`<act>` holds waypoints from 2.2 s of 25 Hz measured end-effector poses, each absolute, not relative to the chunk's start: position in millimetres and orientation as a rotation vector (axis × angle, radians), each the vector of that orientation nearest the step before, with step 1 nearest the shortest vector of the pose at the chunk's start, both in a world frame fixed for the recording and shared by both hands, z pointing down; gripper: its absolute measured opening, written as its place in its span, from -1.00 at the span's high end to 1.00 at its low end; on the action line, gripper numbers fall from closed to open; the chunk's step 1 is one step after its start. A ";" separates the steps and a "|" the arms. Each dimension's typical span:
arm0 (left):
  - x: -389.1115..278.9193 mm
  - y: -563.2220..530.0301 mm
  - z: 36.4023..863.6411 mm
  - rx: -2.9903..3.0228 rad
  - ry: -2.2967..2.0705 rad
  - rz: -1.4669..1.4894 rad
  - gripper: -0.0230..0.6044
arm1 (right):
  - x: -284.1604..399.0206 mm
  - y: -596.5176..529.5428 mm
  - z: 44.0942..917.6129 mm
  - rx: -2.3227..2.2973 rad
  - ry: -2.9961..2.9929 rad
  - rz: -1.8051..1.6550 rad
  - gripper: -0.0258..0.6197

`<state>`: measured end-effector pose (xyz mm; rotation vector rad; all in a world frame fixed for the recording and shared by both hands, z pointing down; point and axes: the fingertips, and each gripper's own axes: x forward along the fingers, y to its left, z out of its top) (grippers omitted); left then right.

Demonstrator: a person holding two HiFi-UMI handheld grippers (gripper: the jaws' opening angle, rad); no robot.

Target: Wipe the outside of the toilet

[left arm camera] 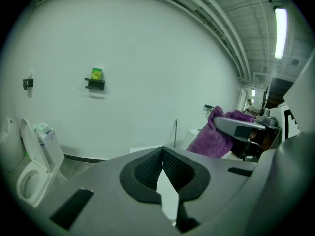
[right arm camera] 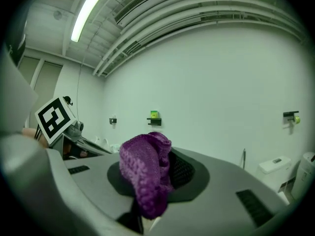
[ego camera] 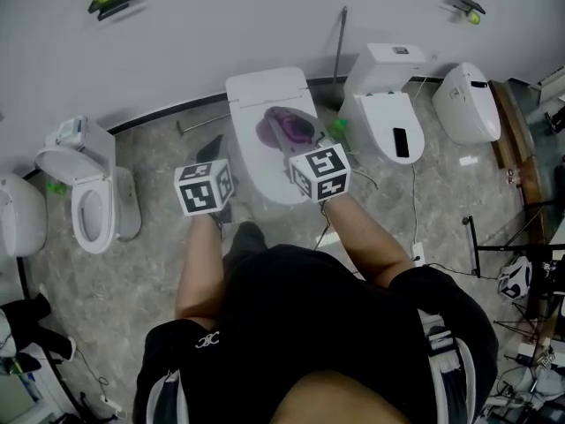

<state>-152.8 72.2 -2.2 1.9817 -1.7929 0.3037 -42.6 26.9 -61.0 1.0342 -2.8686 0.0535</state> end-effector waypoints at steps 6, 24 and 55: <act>-213.3 4.6 19.0 1.941 -1.734 0.313 0.90 | -105.1 -52.0 -46.1 1.018 -2.813 0.064 0.66; -303.2 -161.3 141.6 1.845 -1.616 0.349 0.90 | -220.4 -250.7 60.7 0.909 -2.738 -0.072 0.66; -392.7 -240.1 449.8 1.556 -1.570 0.249 0.90 | -380.4 -437.9 465.2 0.350 -2.473 -0.366 0.66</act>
